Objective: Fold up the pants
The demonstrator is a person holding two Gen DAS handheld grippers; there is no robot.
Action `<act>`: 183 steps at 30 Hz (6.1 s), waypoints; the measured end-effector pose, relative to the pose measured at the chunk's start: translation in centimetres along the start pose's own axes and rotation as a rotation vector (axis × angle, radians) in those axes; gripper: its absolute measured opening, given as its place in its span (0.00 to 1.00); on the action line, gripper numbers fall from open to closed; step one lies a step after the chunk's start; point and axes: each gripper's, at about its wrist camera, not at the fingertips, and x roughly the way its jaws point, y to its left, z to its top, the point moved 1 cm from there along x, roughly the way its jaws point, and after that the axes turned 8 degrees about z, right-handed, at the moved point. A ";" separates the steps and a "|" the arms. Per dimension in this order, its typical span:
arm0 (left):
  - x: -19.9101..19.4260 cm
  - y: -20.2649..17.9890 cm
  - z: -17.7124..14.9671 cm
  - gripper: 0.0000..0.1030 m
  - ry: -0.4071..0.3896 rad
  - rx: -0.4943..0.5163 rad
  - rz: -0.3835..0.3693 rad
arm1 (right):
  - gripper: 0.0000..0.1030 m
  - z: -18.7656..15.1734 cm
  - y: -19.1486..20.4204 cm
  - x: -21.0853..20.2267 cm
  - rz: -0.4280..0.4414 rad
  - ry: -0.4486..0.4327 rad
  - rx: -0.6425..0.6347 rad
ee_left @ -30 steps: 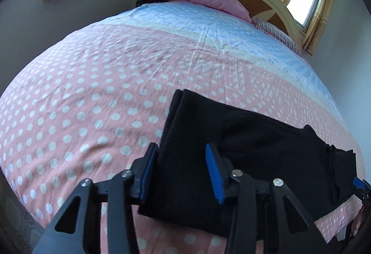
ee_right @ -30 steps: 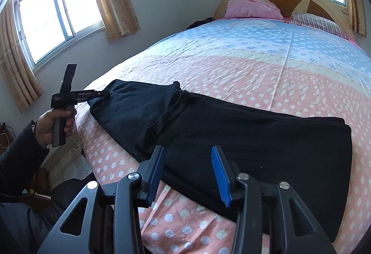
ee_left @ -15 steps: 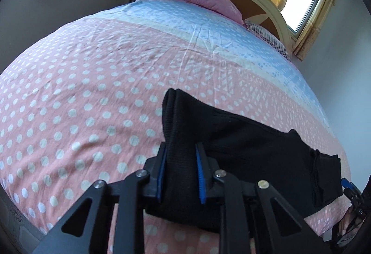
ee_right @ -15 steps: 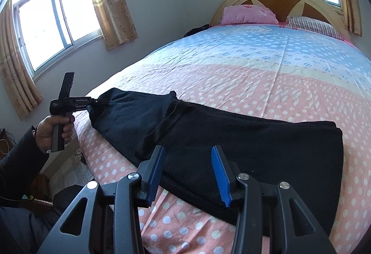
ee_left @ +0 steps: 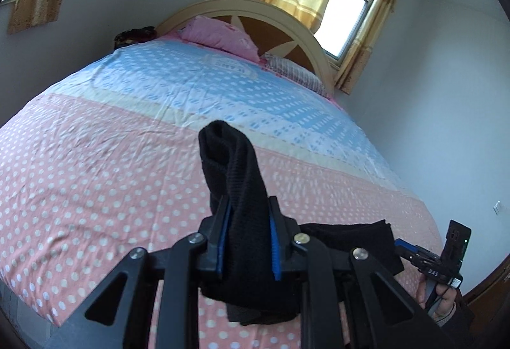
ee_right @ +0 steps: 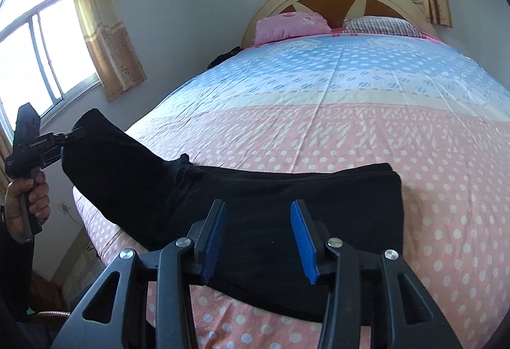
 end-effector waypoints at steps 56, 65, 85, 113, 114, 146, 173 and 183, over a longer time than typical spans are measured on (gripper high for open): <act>12.2 -15.5 -7.5 0.85 0.097 0.332 0.132 | 0.36 -1.8 -5.9 -0.1 0.129 0.085 0.343; 13.0 -15.6 -8.0 0.85 0.109 0.350 0.128 | 0.15 -1.0 -5.1 -3.5 0.090 0.005 0.261; 13.5 -13.9 -5.5 0.92 0.073 0.345 0.211 | 0.47 1.9 -5.9 -4.7 -0.008 -0.092 0.170; 13.2 -13.7 -7.9 0.96 0.107 0.330 0.203 | 0.47 -2.7 -3.1 -3.2 0.033 0.024 0.057; 13.3 -13.8 -8.2 0.96 0.112 0.333 0.204 | 0.47 -3.2 -3.1 -2.9 0.003 0.041 0.041; 11.4 -10.5 -11.9 1.00 0.159 0.248 0.120 | 0.47 8.5 3.6 16.6 0.283 0.308 0.094; 9.8 -9.7 -11.3 1.00 0.084 0.244 0.183 | 0.55 6.8 2.4 10.7 0.263 0.232 0.053; 10.6 -9.3 -11.5 1.00 0.148 0.219 0.171 | 0.55 3.9 -6.2 8.0 0.106 0.154 0.206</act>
